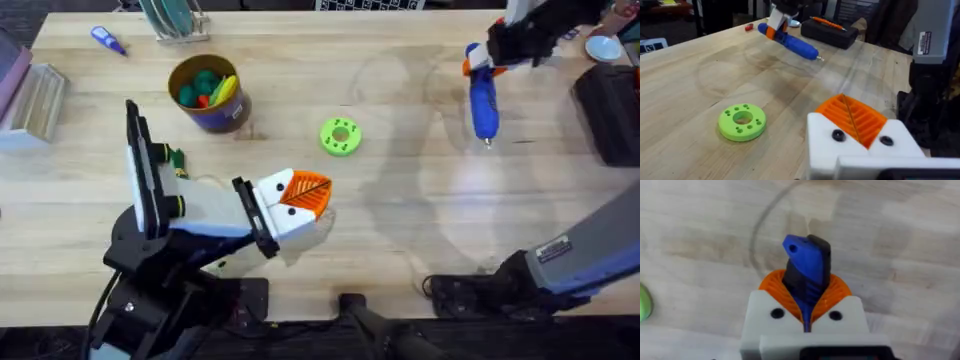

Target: Pick up the gripper from the table and insert it into the empty holder that is missing its gripper. Then pick up a screw, insert it into the mounting hole, and use the screwdriver to tighten it. Finally, clean up the table by picking up the vegetable and placing it into the bucket.

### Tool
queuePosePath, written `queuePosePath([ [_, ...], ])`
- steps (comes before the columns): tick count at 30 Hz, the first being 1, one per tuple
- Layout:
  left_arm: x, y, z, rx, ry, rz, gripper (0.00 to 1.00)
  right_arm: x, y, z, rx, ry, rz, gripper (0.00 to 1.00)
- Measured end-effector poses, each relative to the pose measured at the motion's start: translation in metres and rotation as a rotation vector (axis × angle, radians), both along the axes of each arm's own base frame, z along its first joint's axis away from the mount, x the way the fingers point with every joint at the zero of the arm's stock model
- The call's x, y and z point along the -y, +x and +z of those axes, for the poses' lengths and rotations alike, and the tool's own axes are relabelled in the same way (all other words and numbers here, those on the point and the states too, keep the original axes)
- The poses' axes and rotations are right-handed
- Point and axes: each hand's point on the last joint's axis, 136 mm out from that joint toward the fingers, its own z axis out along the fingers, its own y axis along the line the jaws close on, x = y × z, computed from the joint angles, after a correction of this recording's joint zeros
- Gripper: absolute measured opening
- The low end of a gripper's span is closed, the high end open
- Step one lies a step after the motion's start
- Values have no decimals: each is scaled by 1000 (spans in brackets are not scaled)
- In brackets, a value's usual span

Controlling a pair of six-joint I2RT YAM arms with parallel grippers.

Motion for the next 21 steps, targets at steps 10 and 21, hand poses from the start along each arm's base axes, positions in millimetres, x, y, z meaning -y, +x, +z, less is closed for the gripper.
queuePosePath([
  [10,0,0,0,0,0,0,6,-7,-41,58,13,-2,0,24],
  [21,0,0,0,0,0,0,6,-17,-98,116,194,-31,-7,24],
])
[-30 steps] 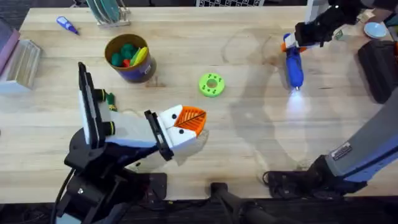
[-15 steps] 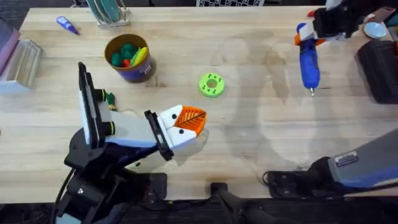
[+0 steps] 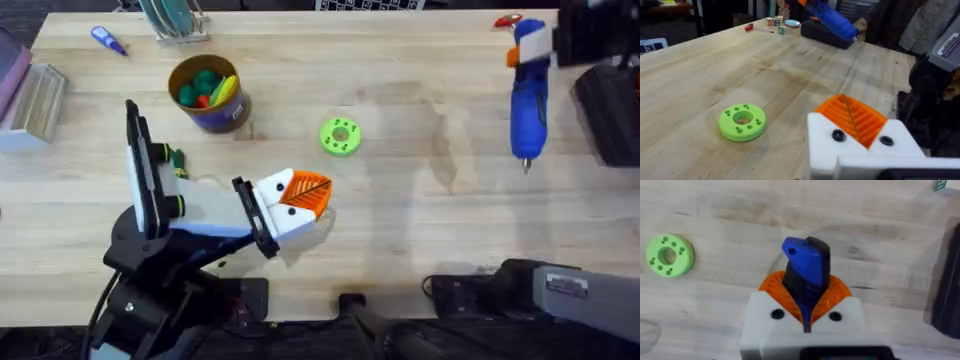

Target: Pick up the gripper from the table and insert it into the empty holder that is missing its gripper. Then pick up a screw, insert it into the mounting hole, and use the screwdriver to tighten it. Finally, clean up the table by picking up the vegetable and placing it into the bucket.

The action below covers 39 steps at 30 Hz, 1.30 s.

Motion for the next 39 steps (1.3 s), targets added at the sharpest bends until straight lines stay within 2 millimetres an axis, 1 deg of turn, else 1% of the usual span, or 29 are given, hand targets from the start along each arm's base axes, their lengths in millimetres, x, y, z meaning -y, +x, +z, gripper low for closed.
queuePosePath([
  [3,0,0,0,0,0,0,6,-3,-19,-4,35,0,-10,24],
  [4,0,0,0,0,0,0,6,-6,-37,-6,88,-7,-14,24],
  [10,0,0,0,0,0,0,6,-13,-69,-2,260,-18,-25,24],
  [16,0,0,0,0,0,0,6,-33,-96,-8,387,69,-10,24],
  [20,0,0,0,0,0,0,6,-46,-103,-10,451,128,24,24],
  [24,0,0,0,0,0,0,6,-56,-108,-2,493,171,58,24],
  [31,0,0,0,0,0,0,6,-86,-107,21,571,308,190,24],
  [36,0,0,0,0,0,0,6,-94,-103,43,648,366,217,24],
  [39,0,0,0,0,0,0,6,-100,-104,58,710,379,243,24],
])
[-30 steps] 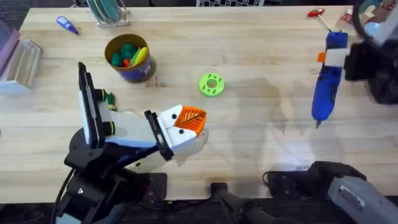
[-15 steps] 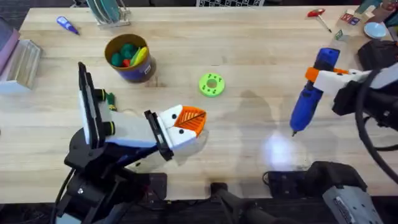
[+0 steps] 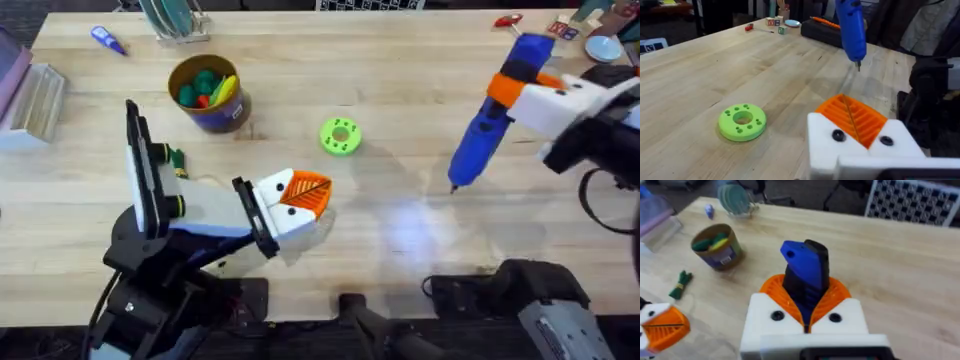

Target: Pick up the gripper from the table and insert it into the empty holder that is missing its gripper. Then pick up a screw, insert it into the mounting hole, and use the screwdriver to tighten it. Finally, clean up the table by picking up the vegetable and placing it into the bucket.

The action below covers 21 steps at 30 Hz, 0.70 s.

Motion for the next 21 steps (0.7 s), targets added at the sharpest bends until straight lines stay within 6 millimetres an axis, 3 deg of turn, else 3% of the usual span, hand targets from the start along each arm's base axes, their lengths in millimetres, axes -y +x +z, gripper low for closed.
queuePosePath([
  [12,0,0,0,0,0,0,6,-60,-19,73,322,95,250,24],
  [21,0,0,0,-1,0,0,6,-108,-33,81,455,225,392,24],
])
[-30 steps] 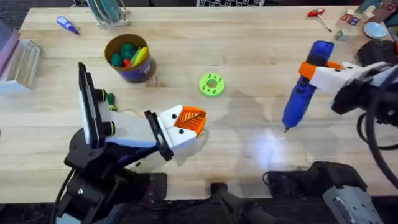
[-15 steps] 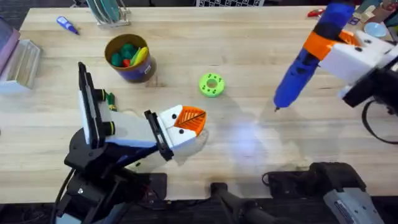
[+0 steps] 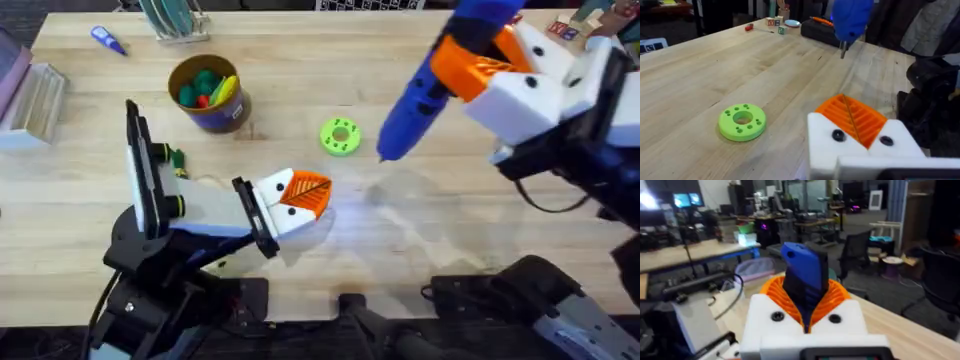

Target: Pick up the gripper from the table and insert it into the empty holder that is missing its gripper. Then pick up a screw, insert it into the mounting hole, and use the screwdriver to tighten it. Finally, clean up the table by picking up the vegetable and placing it into the bucket.

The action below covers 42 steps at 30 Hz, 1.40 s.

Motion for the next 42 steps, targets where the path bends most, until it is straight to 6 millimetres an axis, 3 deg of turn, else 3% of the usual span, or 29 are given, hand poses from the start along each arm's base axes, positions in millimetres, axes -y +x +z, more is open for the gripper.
queuePosePath([
  [7,0,0,0,0,0,0,6,-35,-5,25,98,82,105,24],
  [13,0,0,0,0,0,0,6,-64,-2,28,135,118,176,24],
  [24,0,0,0,0,0,0,6,-106,-17,23,158,161,310,24],
  [33,0,0,0,0,0,0,6,-120,-28,15,115,155,369,24],
  [42,0,0,0,0,0,0,6,-123,-26,7,74,138,375,24],
])
